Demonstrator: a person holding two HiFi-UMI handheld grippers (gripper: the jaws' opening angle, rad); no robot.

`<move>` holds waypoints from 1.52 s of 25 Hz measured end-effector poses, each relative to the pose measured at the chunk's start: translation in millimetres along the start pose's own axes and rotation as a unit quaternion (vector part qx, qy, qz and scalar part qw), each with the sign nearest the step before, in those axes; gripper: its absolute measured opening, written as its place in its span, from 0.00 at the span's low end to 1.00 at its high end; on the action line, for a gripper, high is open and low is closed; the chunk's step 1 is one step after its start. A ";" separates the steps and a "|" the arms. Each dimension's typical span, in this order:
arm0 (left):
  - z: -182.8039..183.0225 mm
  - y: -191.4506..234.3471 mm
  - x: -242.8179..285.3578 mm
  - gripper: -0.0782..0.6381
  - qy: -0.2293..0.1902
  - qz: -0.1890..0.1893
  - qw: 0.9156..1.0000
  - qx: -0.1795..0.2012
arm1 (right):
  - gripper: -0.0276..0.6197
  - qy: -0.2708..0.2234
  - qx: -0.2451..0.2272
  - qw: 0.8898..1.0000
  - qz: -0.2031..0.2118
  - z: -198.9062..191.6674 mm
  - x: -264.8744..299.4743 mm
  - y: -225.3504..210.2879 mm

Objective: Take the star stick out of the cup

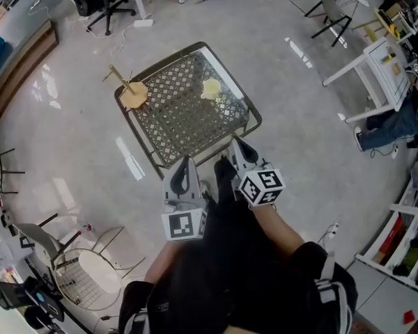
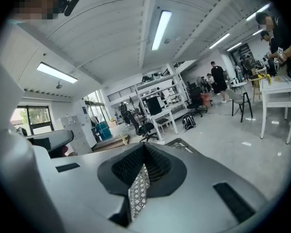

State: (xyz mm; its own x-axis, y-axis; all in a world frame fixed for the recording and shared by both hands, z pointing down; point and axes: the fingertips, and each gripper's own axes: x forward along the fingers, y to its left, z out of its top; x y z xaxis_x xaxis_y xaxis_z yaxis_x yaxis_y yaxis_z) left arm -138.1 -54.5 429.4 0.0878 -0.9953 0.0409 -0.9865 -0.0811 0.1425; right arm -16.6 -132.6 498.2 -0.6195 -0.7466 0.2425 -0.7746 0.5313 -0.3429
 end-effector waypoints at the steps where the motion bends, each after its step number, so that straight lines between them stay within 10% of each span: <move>1: 0.8 0.5 4.4 0.13 -0.004 0.002 1.000 -0.007 | 0.06 0.002 0.010 1.000 -0.003 -2.5 5.8 -5.3; 12: 1.6 24.9 74.2 0.13 0.007 0.013 1.000 -0.003 | 0.06 0.048 0.125 0.990 -0.044 -33.1 92.4 -67.6; 38: -40.7 57.9 215.4 0.13 0.094 0.025 0.995 -0.028 | 0.25 0.192 0.339 0.916 -0.098 -136.8 222.8 -173.7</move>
State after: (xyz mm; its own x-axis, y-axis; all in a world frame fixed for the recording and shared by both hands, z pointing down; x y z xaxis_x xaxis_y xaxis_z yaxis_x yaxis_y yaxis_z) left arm -170.6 -271.4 486.7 0.0684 -0.9702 0.2325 -0.9813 -0.0234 0.1911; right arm -37.5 -336.4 736.0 -0.5776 -0.5351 0.6165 -0.6991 -0.0657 -0.7120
